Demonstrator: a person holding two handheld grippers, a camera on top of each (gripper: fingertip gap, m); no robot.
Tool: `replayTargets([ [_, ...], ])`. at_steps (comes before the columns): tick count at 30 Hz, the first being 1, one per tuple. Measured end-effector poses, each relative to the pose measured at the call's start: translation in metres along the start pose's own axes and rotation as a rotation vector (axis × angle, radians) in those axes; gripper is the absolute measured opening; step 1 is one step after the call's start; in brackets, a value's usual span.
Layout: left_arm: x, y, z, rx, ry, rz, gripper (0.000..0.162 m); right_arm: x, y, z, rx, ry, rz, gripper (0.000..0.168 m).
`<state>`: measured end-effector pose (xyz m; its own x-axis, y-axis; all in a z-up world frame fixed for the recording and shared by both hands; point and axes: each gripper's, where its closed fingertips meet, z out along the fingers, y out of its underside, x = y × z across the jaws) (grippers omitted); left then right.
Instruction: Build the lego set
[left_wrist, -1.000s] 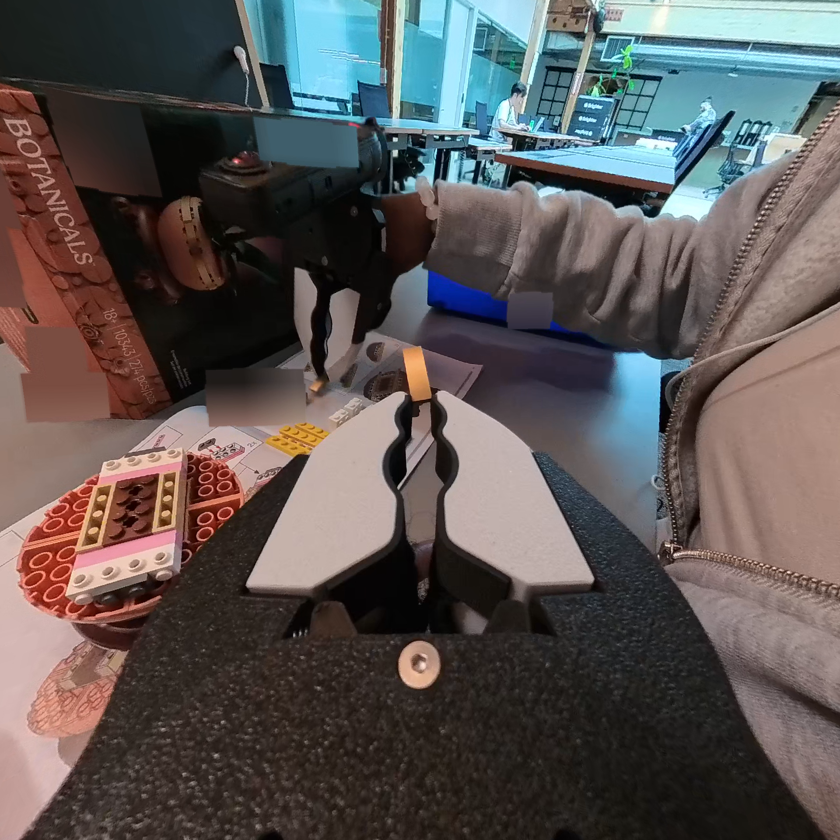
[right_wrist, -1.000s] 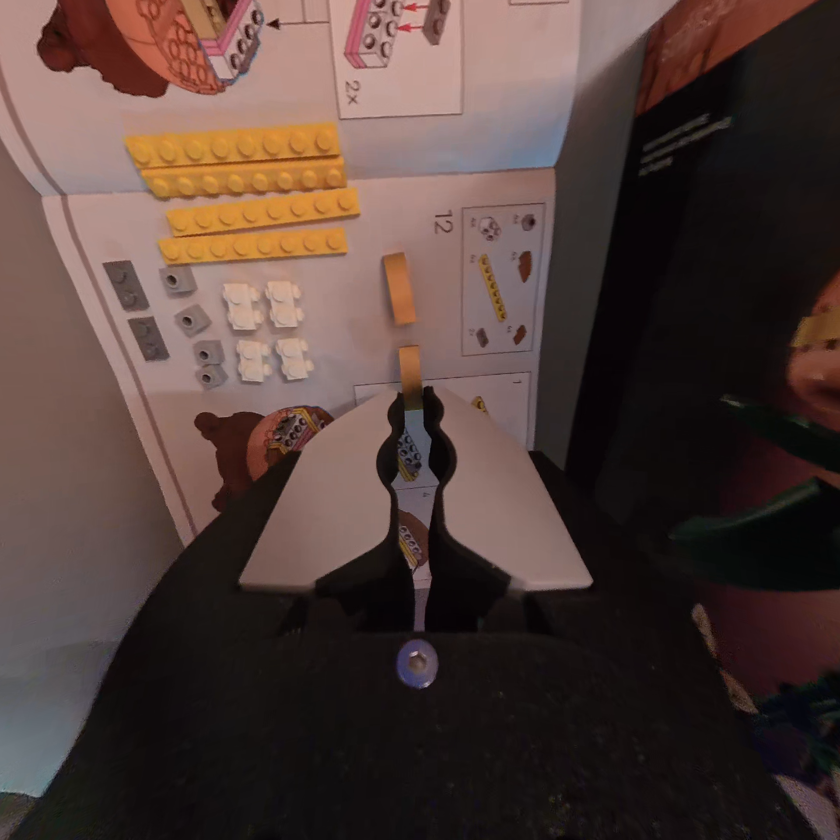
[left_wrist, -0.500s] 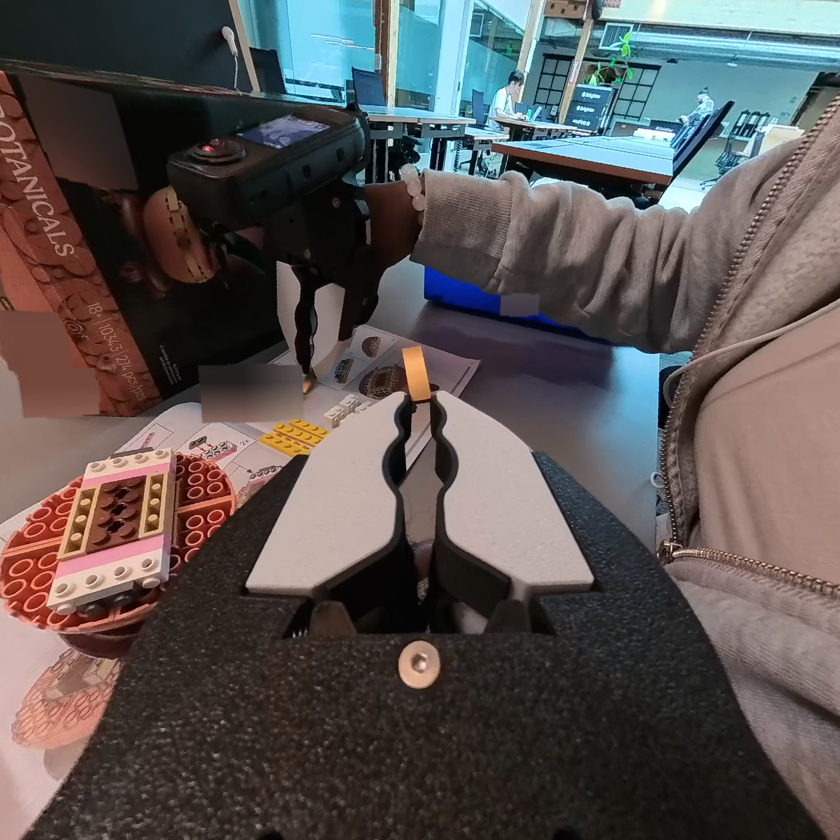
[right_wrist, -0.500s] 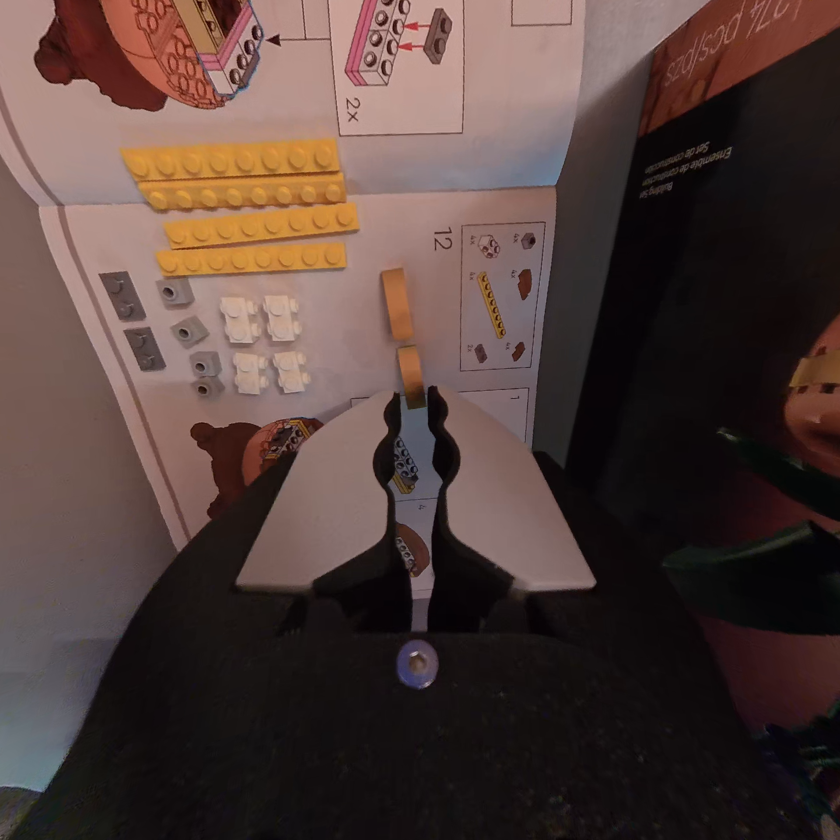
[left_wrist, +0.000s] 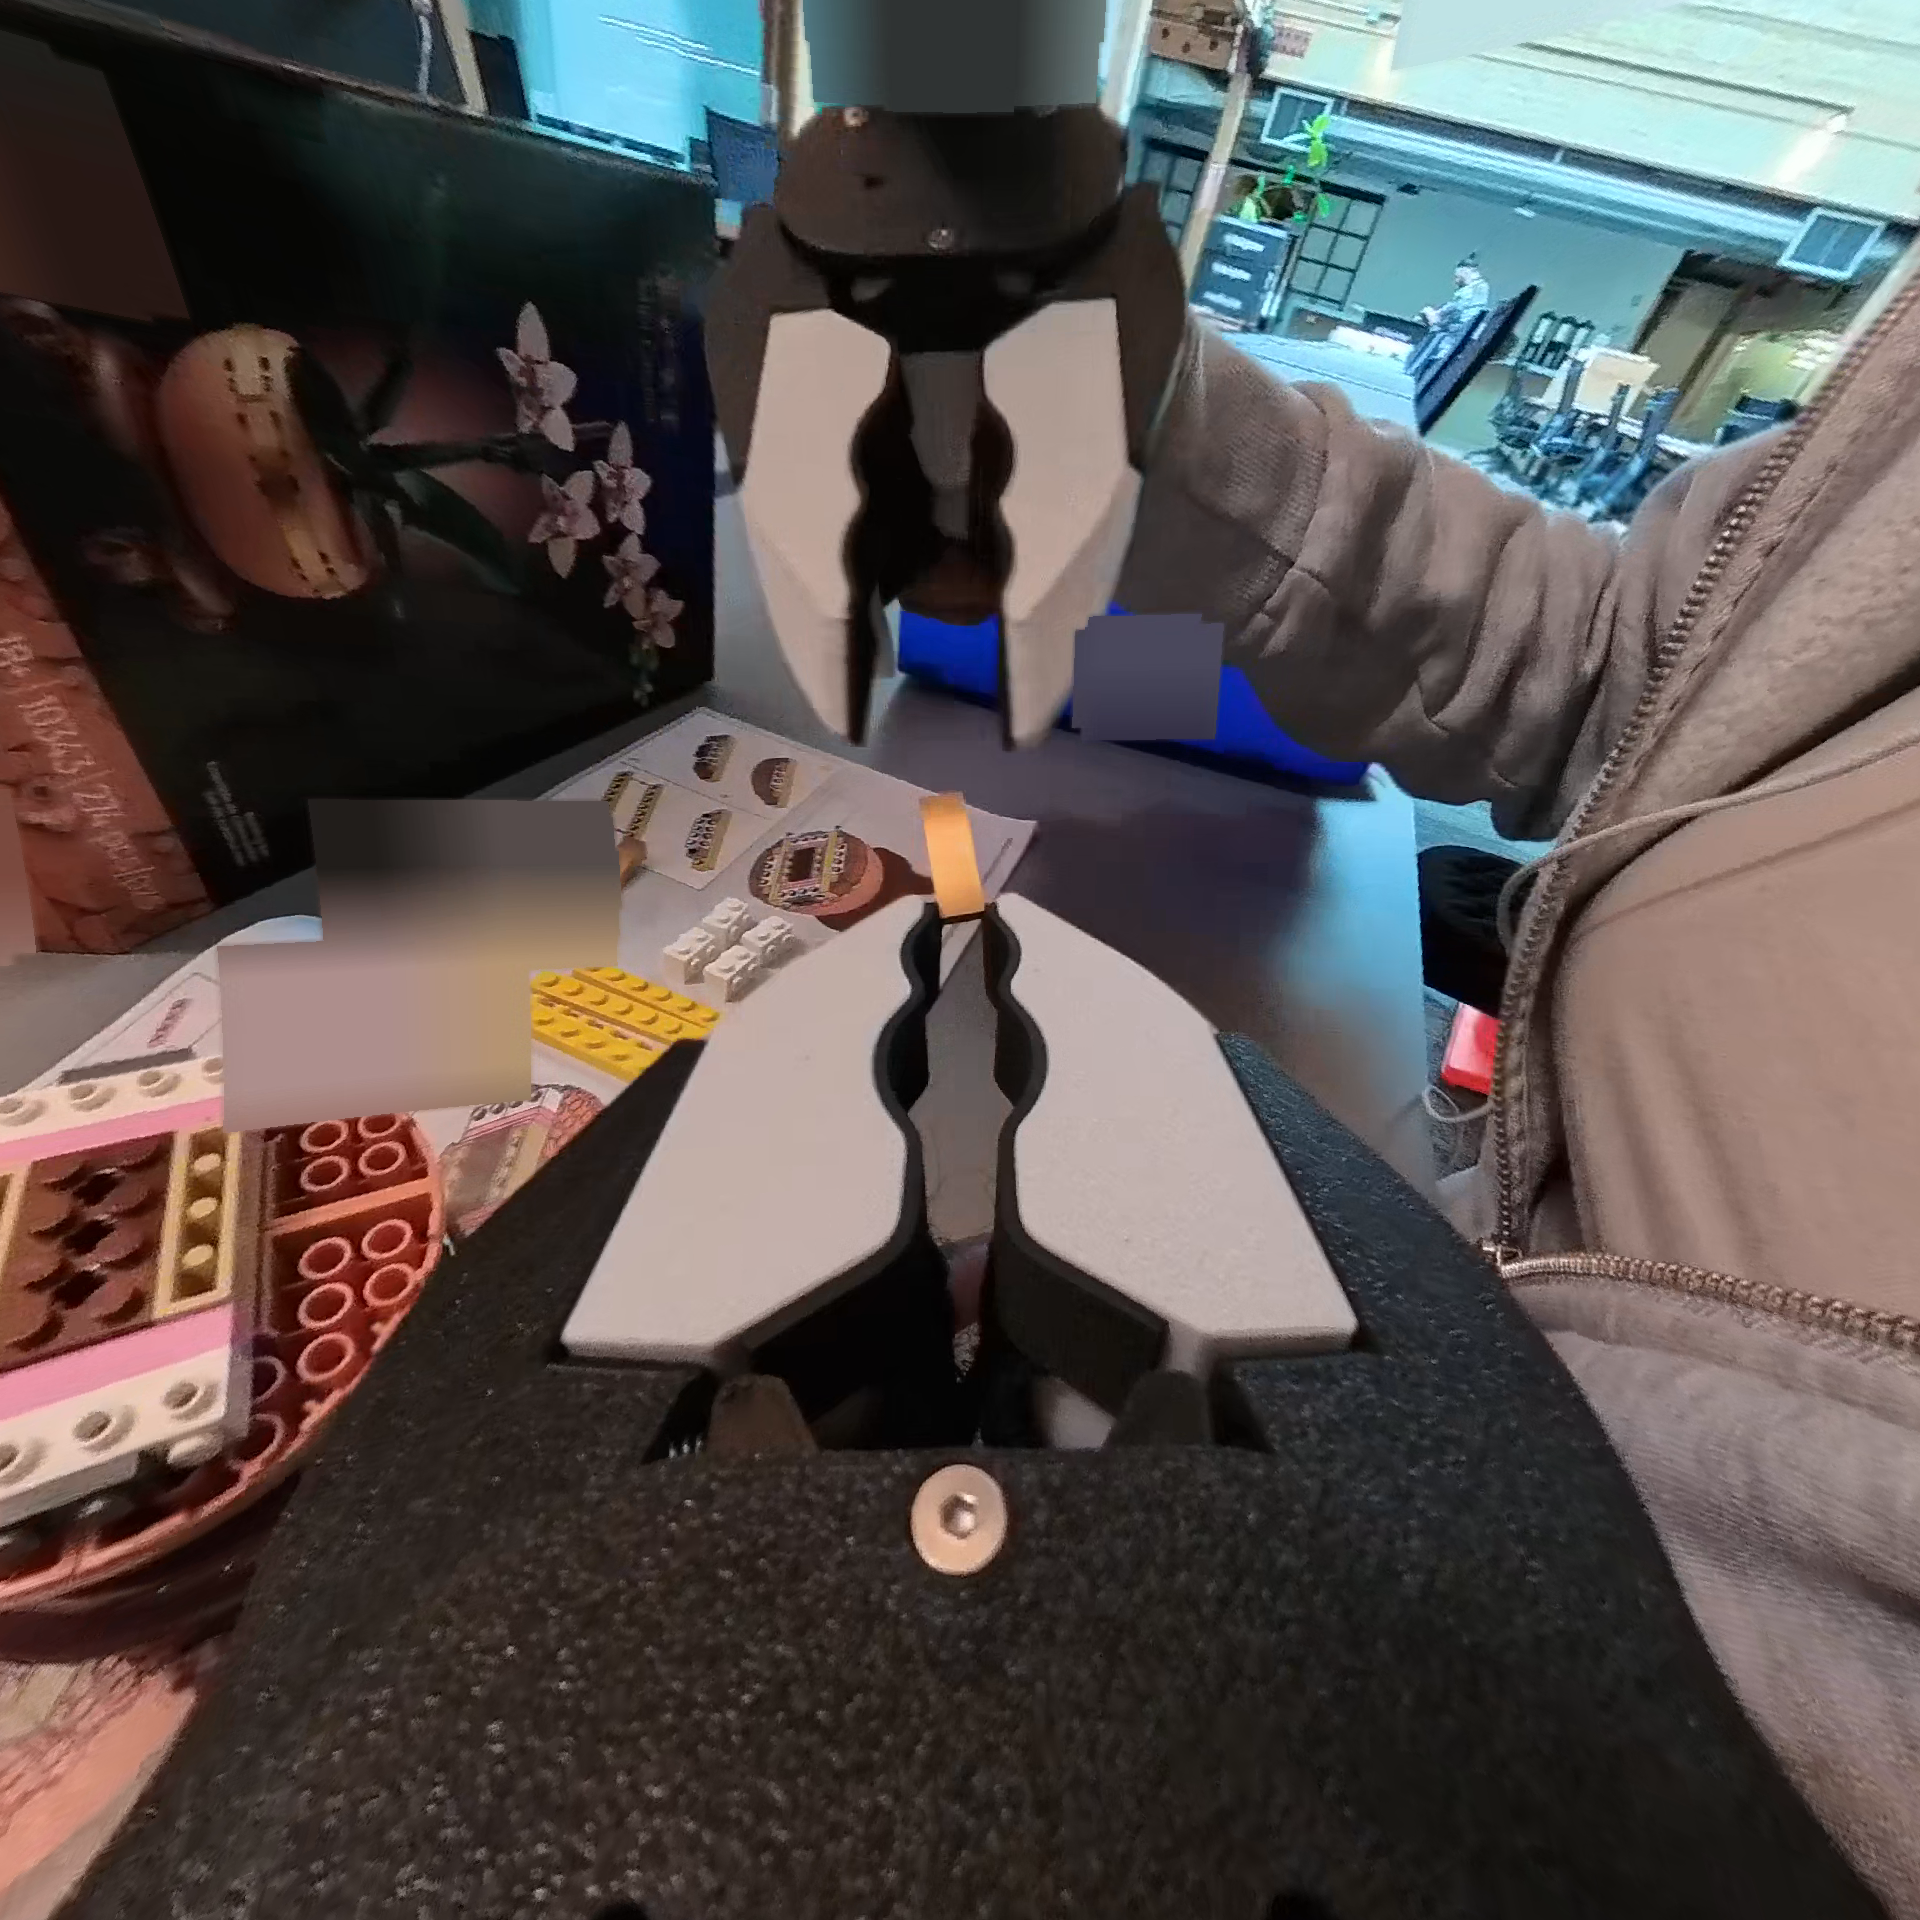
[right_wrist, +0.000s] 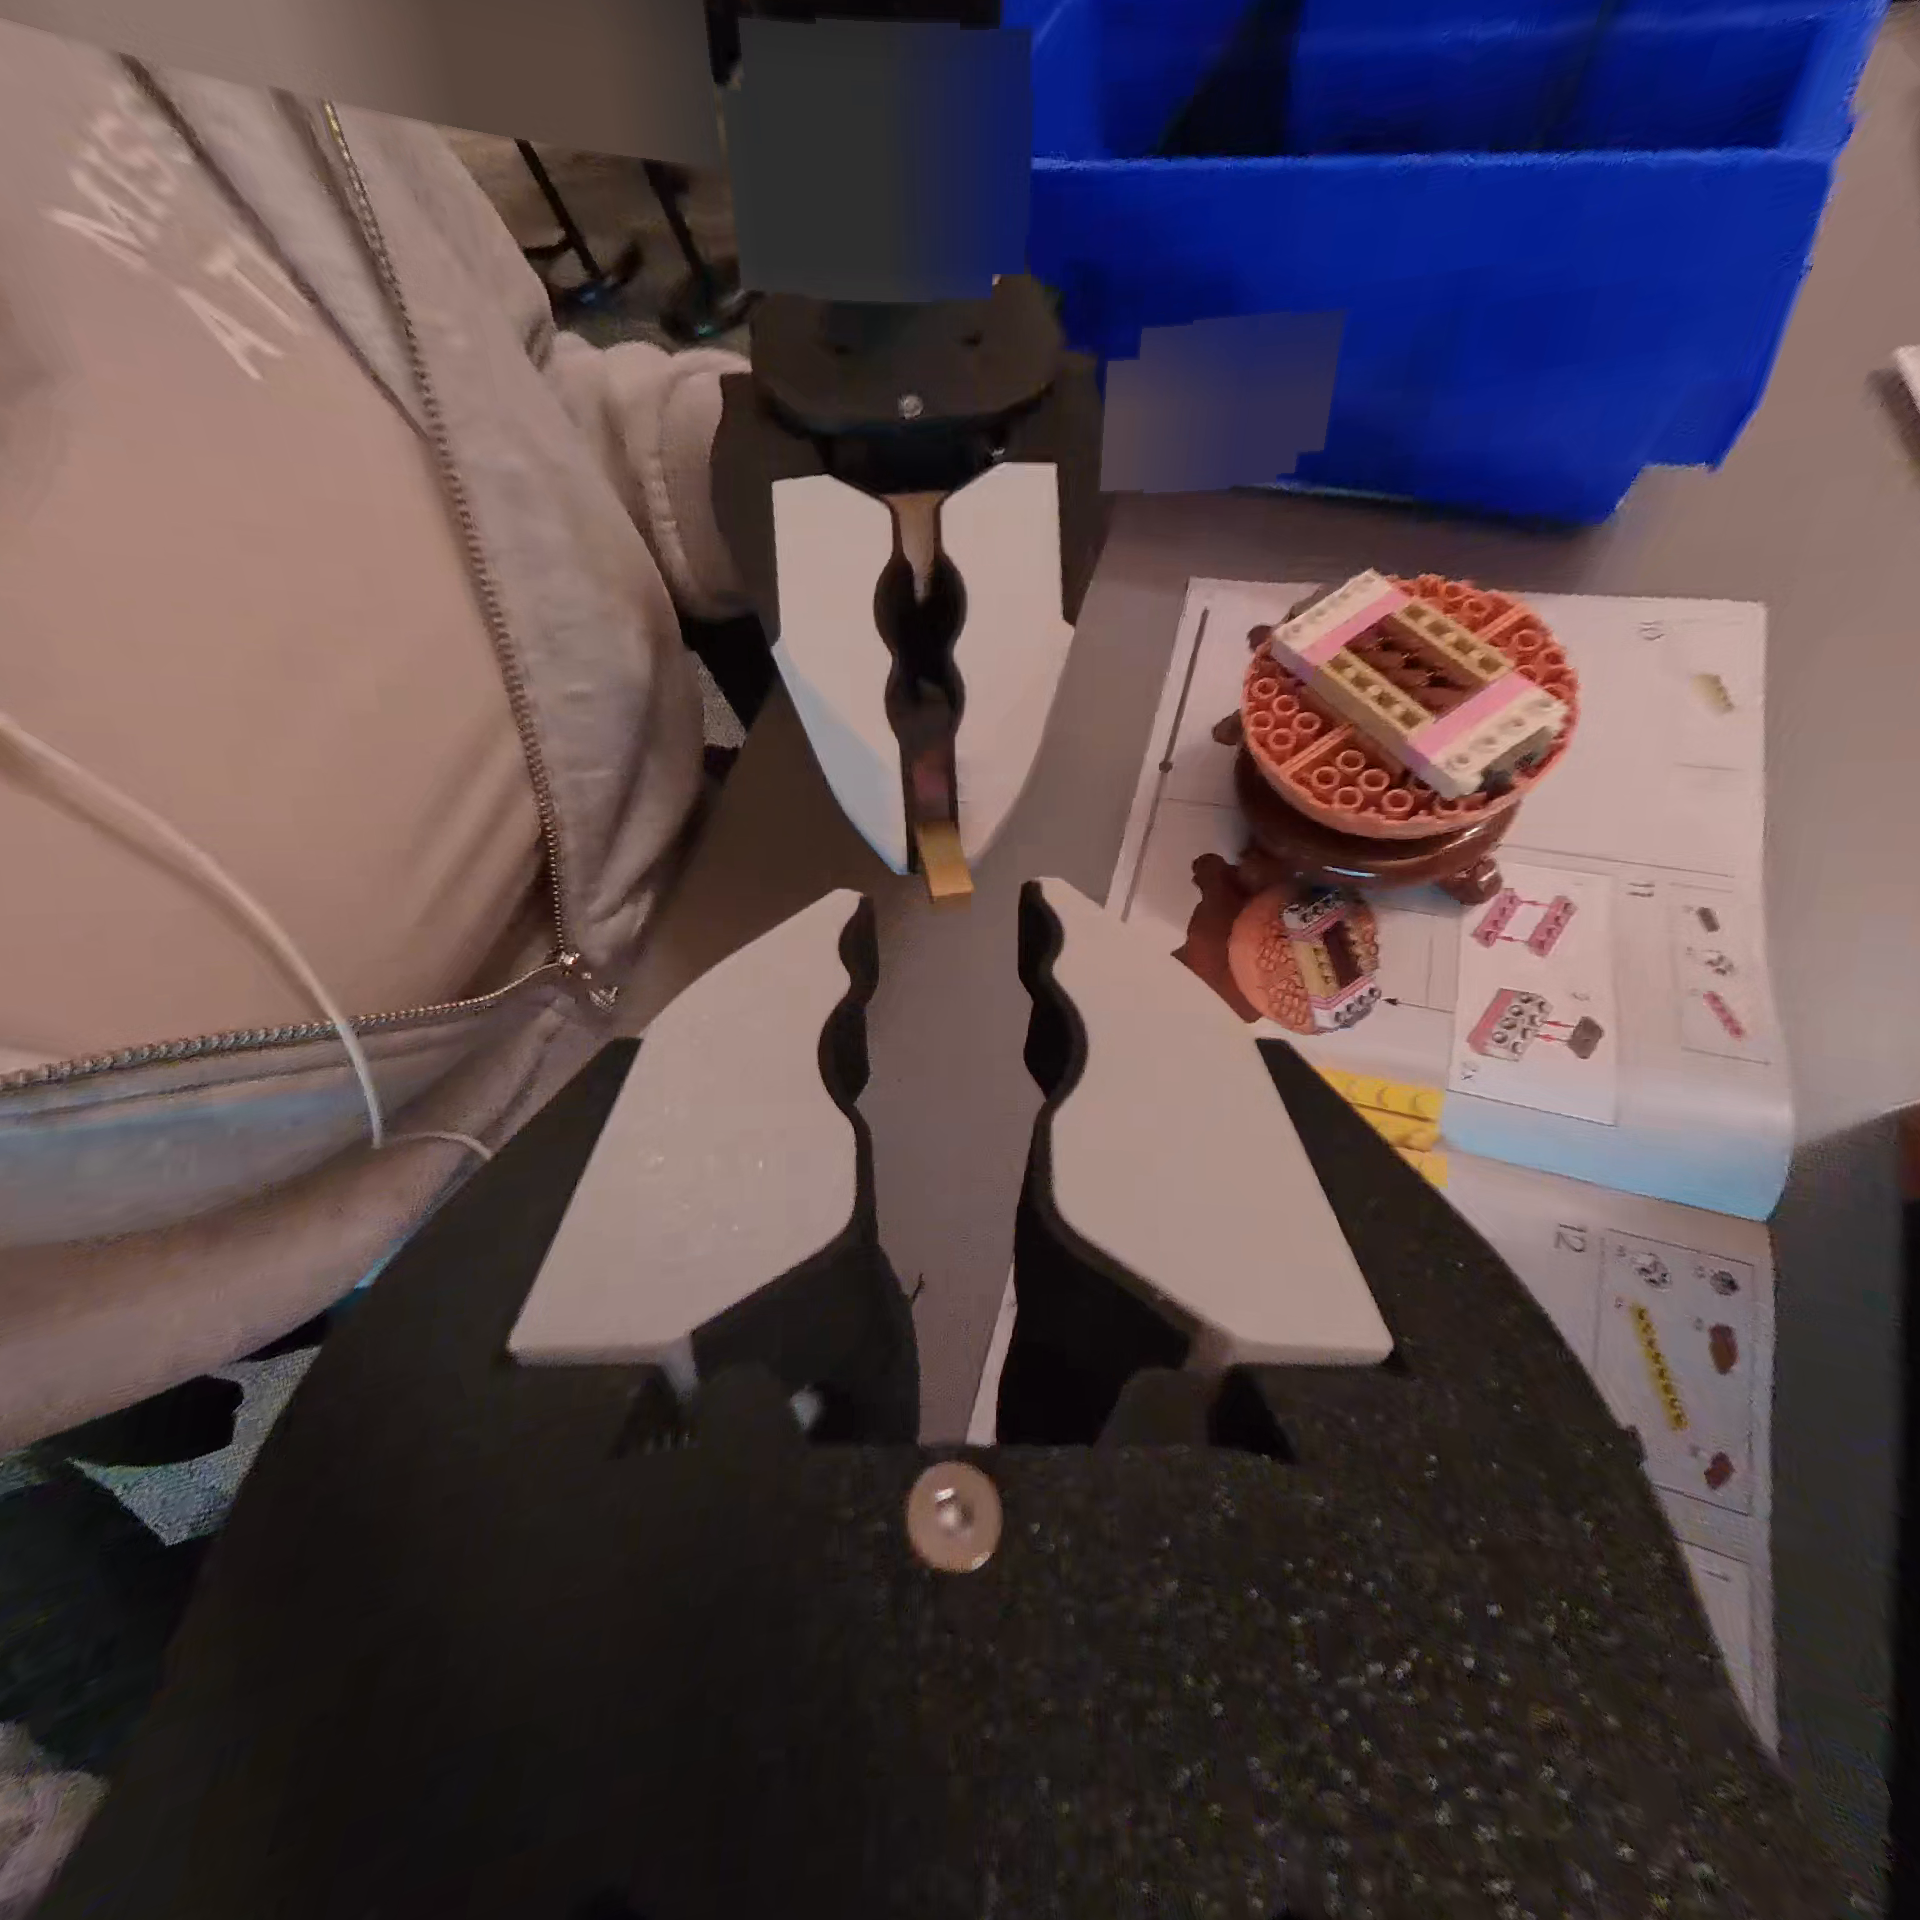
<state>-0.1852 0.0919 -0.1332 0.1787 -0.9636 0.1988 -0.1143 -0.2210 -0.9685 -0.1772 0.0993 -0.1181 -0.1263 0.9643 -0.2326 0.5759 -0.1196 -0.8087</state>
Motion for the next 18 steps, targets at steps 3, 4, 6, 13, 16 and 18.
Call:
replayTargets([
  [3,0.003,0.003,0.003,-0.035,0.013,0.032,0.007,-0.003,0.005,0.008,-0.026,-0.003,-0.002,0.021],
  [4,0.004,0.004,0.005,-0.046,0.016,0.041,0.007,-0.003,0.005,0.010,-0.017,-0.007,0.000,0.018],
  [6,0.005,0.005,0.006,-0.058,0.023,0.050,0.007,-0.004,0.007,0.012,-0.017,-0.015,0.000,0.010],
  [13,-0.007,0.006,0.007,-0.060,-0.052,0.021,0.017,0.028,0.027,-0.004,-0.038,0.171,-0.004,0.007],
  [16,-0.010,0.010,0.004,-0.067,-0.075,0.024,0.028,0.082,0.065,-0.025,-0.127,0.435,0.088,0.007],
  [18,-0.008,0.011,0.002,-0.062,-0.072,0.022,0.028,0.099,0.085,-0.025,-0.179,0.495,0.127,0.007],
])
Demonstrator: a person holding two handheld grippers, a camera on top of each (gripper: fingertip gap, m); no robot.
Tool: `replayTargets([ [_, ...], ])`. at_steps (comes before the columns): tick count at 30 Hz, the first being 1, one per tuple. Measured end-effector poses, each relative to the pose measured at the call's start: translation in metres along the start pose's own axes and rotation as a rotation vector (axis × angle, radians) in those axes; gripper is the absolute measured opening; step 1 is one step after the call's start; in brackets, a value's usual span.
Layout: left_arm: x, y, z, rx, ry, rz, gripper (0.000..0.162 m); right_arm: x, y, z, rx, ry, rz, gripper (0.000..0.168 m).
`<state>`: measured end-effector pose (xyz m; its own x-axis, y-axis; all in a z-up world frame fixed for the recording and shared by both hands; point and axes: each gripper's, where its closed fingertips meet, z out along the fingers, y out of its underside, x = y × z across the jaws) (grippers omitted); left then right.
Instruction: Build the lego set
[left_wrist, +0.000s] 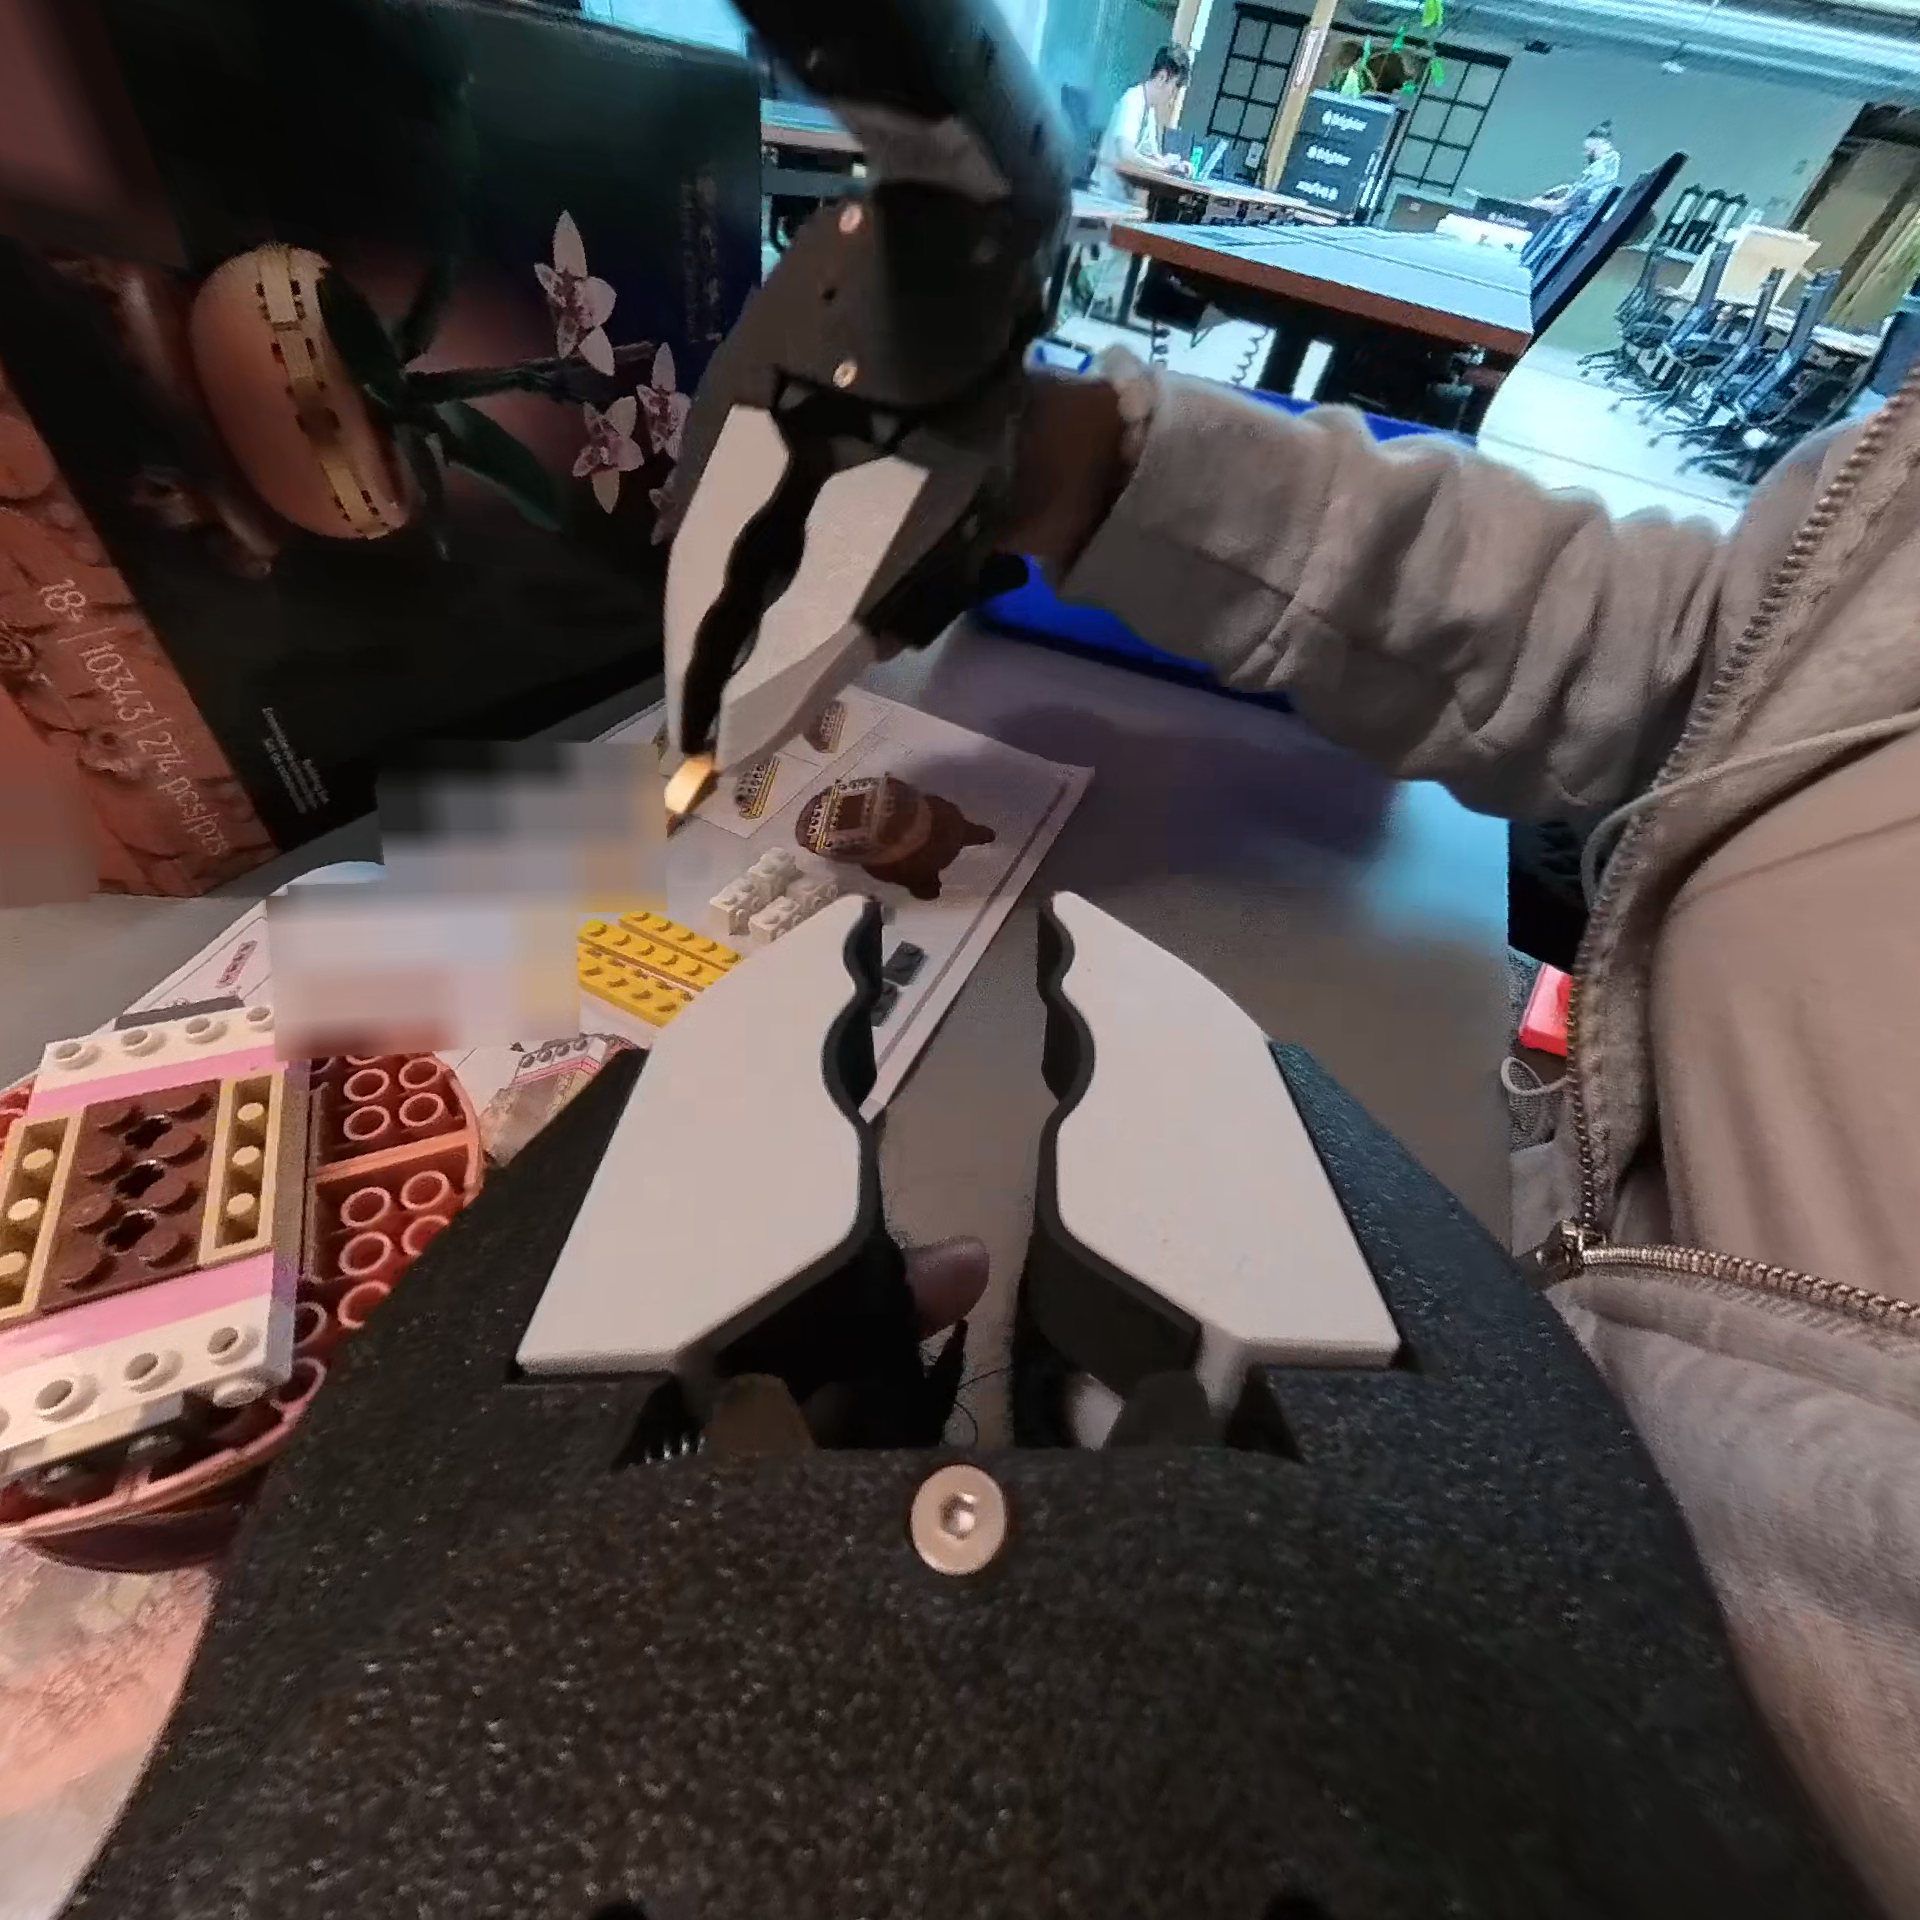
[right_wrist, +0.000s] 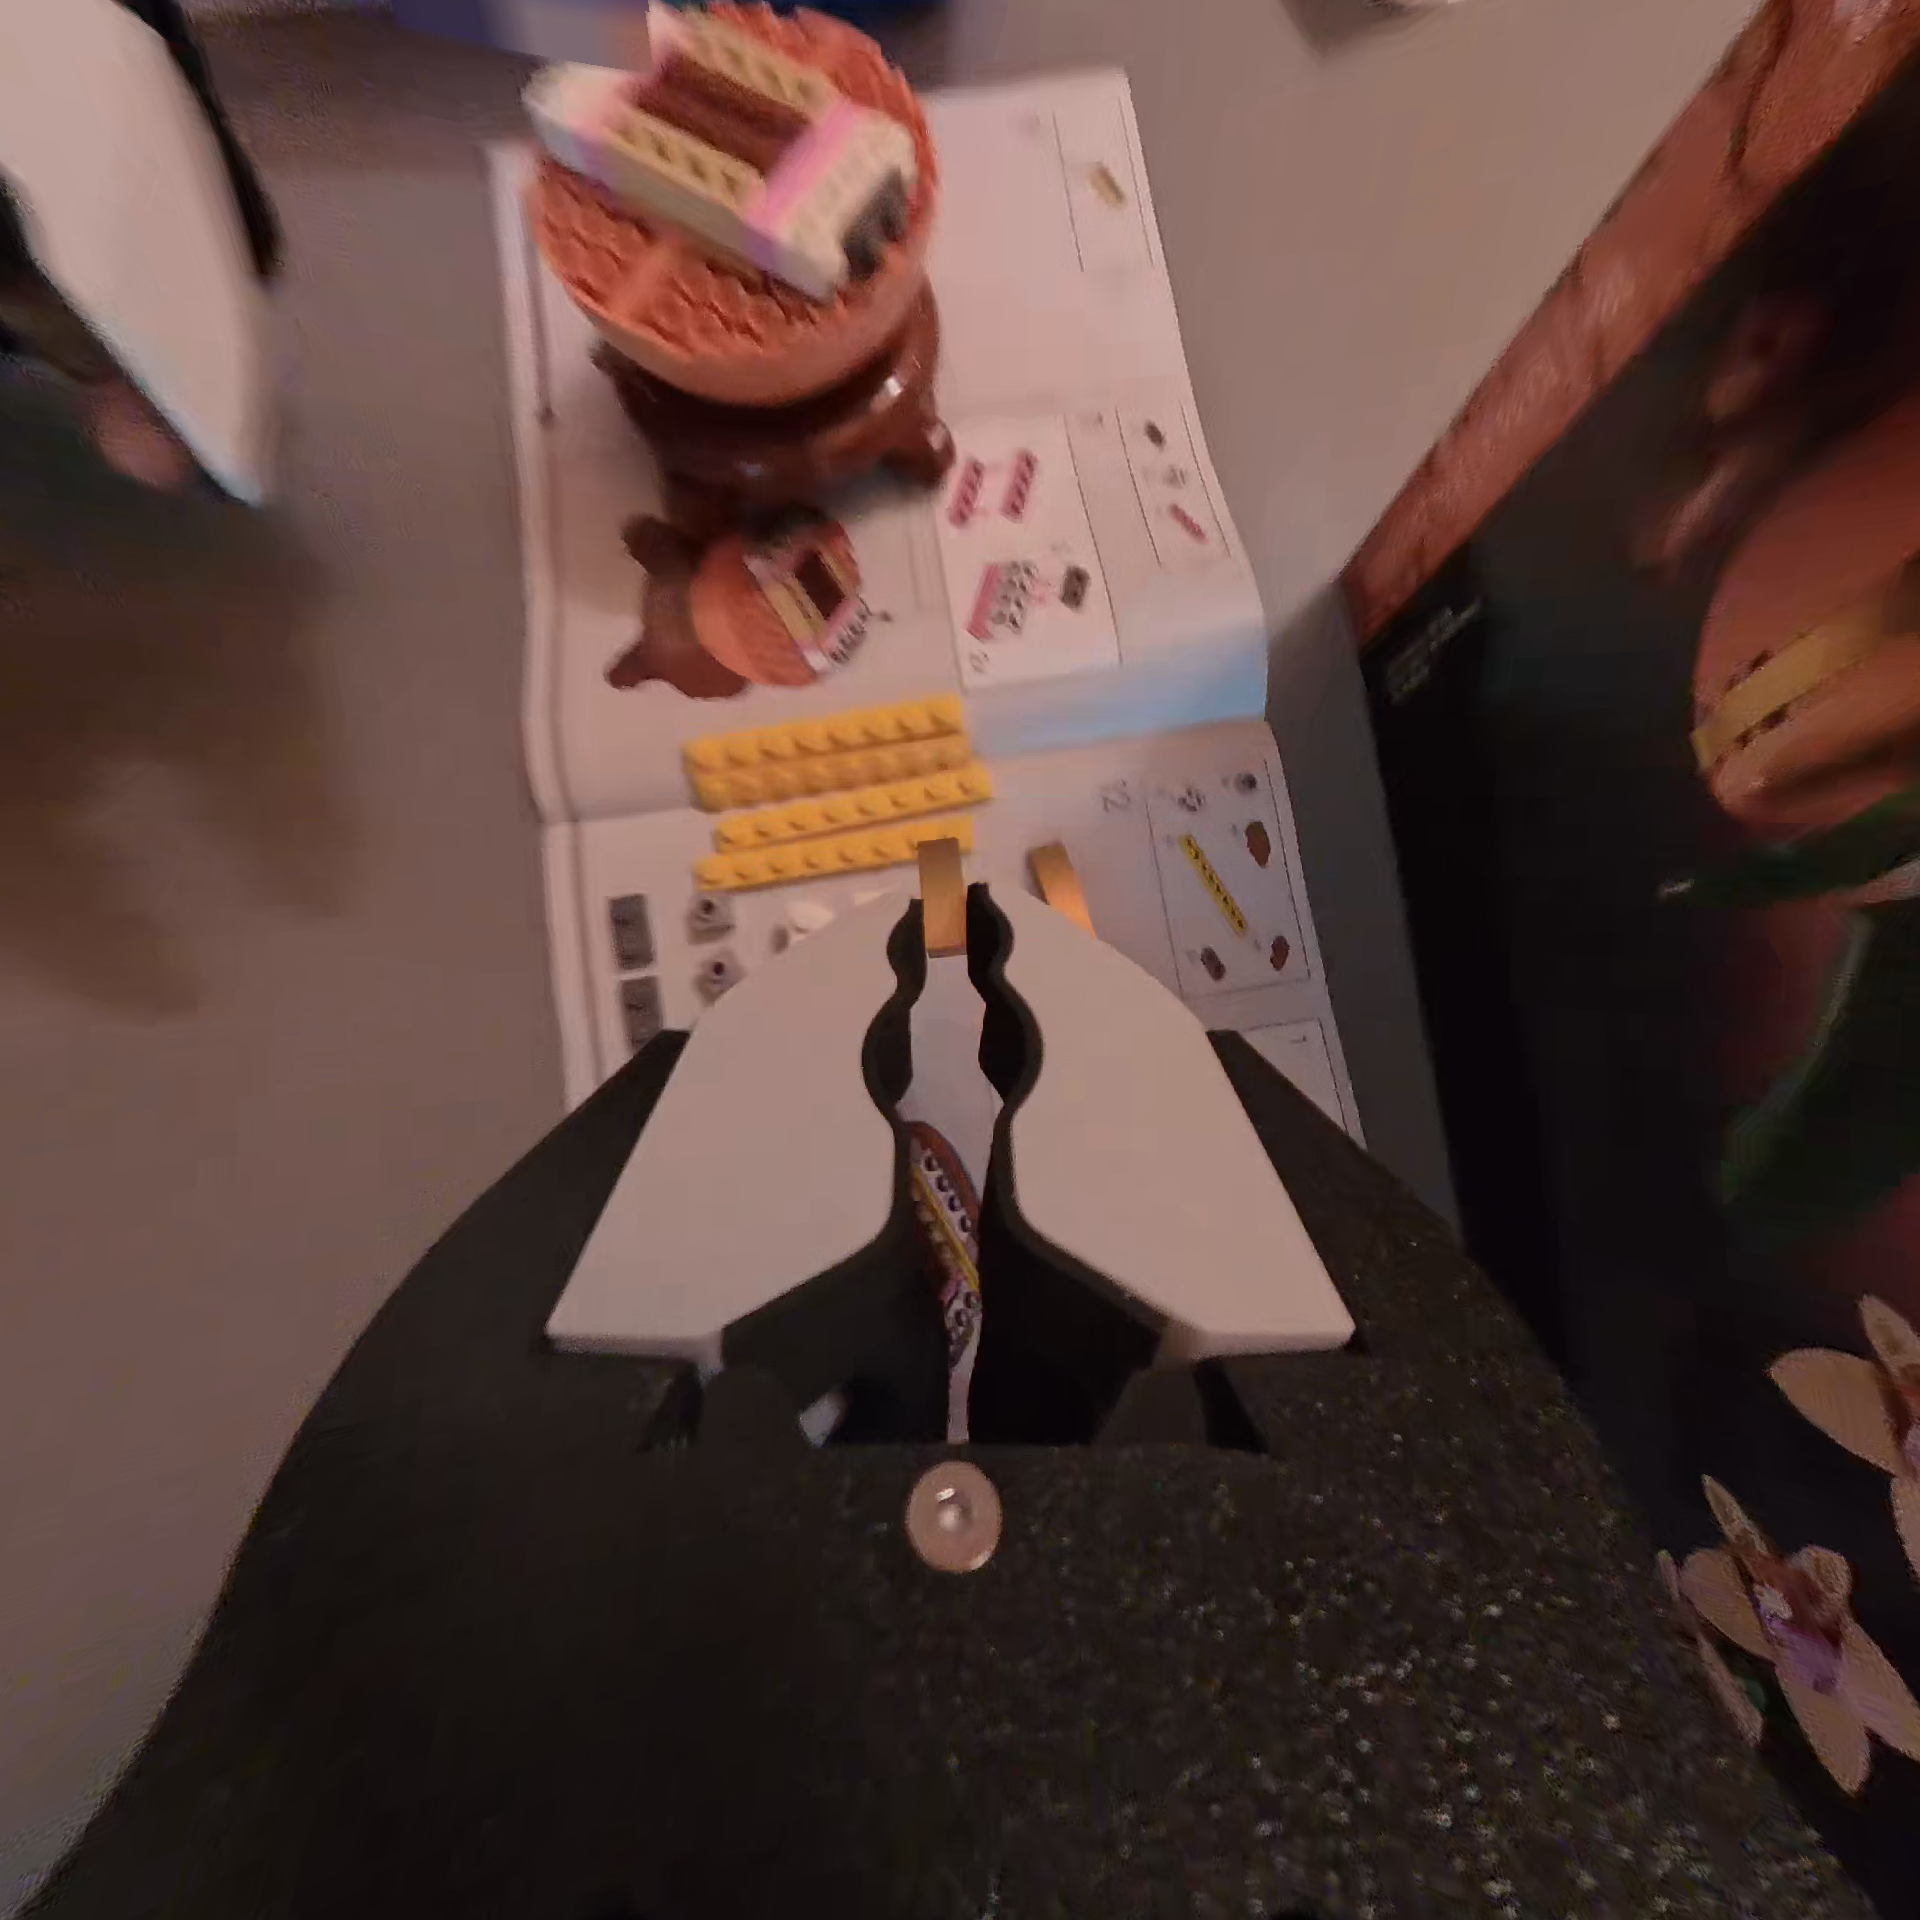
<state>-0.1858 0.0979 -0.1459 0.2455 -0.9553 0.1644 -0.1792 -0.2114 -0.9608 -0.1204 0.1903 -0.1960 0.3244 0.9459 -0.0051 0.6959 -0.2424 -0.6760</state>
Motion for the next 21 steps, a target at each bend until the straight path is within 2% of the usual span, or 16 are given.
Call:
replayTargets([
  [5,-0.004,0.004,-0.002,-0.010,-0.019,-0.003,0.028,0.007,0.016,0.019,-0.102,0.043,-0.056,0.007],
  [12,-0.004,0.004,0.000,-0.006,-0.015,-0.010,0.028,0.012,0.018,0.026,-0.111,0.038,-0.069,0.009],
  [18,-0.004,0.005,0.001,-0.014,-0.016,-0.008,0.028,0.011,0.007,0.017,-0.027,0.052,-0.051,0.014],
  [21,-0.004,0.004,0.001,-0.015,-0.020,0.000,0.028,0.008,-0.013,-0.007,0.122,0.089,-0.017,0.015],
])
